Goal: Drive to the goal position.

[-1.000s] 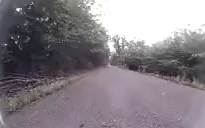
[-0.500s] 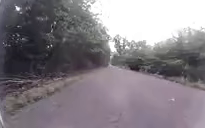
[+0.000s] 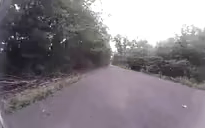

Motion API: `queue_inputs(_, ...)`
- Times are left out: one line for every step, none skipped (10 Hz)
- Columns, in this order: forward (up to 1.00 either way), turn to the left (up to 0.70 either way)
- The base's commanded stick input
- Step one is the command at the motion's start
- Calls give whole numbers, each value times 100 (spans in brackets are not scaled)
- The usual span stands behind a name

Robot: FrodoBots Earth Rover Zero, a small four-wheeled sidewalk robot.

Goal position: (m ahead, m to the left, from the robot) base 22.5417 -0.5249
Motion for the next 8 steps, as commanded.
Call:
queue_inputs(70,0)
queue_inputs(70,0)
queue_inputs(70,0)
queue_inputs(70,0)
queue_inputs(70,0)
queue_inputs(70,0)
queue_inputs(70,0)
queue_inputs(70,0)
